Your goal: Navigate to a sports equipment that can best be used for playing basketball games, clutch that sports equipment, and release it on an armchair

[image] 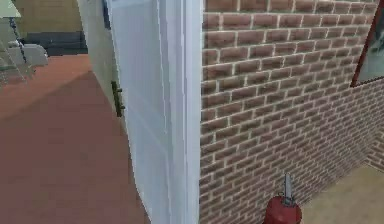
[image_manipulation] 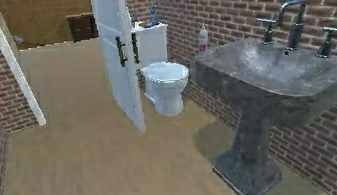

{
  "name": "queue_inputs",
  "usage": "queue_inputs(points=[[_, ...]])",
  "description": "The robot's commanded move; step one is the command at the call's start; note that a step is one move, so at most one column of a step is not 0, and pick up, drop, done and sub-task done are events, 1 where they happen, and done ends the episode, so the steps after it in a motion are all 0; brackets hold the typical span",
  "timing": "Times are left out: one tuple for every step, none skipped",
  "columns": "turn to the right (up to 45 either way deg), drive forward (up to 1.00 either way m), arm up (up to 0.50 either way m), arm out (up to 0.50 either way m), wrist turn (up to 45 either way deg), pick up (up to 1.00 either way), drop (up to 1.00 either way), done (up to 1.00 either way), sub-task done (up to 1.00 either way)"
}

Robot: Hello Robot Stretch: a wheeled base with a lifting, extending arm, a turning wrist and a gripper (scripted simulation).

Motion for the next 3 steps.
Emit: queue_inputs(points=[[45.0, 0.00, 0.00, 0.00, 0.0, 0.00, 0.00, 0.00, 0.00], [12.0, 0.00, 0.00, 0.00, 0.0, 0.00, 0.00, 0.00, 0.00], [3.0, 0.00, 0.00, 0.00, 0.0, 0.00, 0.00, 0.00, 0.00]])
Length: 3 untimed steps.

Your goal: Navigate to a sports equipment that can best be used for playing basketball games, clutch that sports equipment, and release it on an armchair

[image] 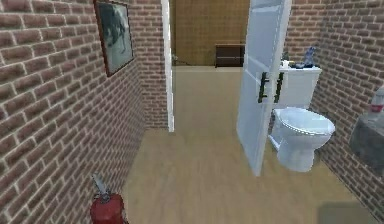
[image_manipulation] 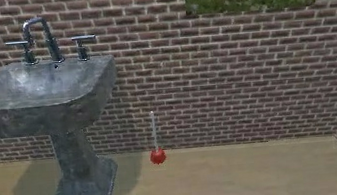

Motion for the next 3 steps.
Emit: queue_inputs(points=[[0.0, 0.60, 0.00, 0.00, 0.0, 0.00, 0.00, 0.00, 0.00], [0.0, 0.45, 0.00, 0.00, 0.0, 0.00, 0.00, 0.00, 0.00], [0.0, 1.00, 0.00, 0.00, 0.0, 0.00, 0.00, 0.00, 0.00]])
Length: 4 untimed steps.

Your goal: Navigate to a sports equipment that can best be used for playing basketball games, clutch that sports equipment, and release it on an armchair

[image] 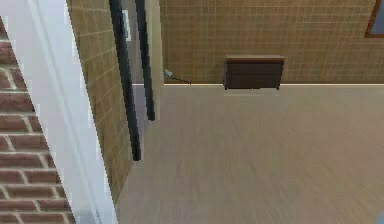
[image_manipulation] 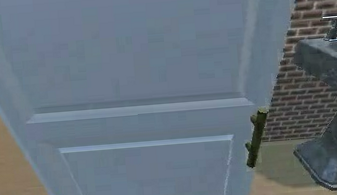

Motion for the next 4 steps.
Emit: queue_inputs(points=[[0.0, 0.20, 0.00, 0.00, 0.0, 0.00, 0.00, 0.00, 0.00], [0.0, 0.60, 0.00, 0.00, 0.0, 0.00, 0.00, 0.00, 0.00], [-9.0, 0.00, 0.00, 0.00, 0.0, 0.00, 0.00, 0.00, 0.00], [0.0, 1.00, 0.00, 0.00, 0.0, 0.00, 0.00, 0.00, 0.00]])
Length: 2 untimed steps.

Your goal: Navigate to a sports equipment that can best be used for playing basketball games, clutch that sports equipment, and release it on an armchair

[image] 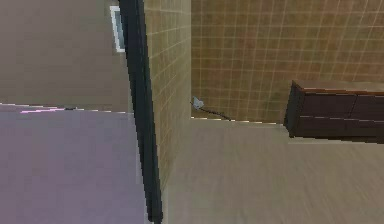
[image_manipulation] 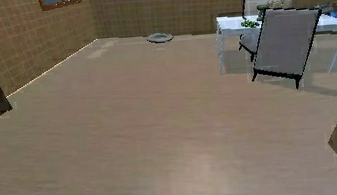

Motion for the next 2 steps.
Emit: queue_inputs(points=[[-6.0, 0.00, 0.00, 0.00, 0.0, 0.00, 0.00, 0.00, 0.00], [-3.0, 0.00, 0.00, 0.00, 0.0, 0.00, 0.00, 0.00, 0.00]])
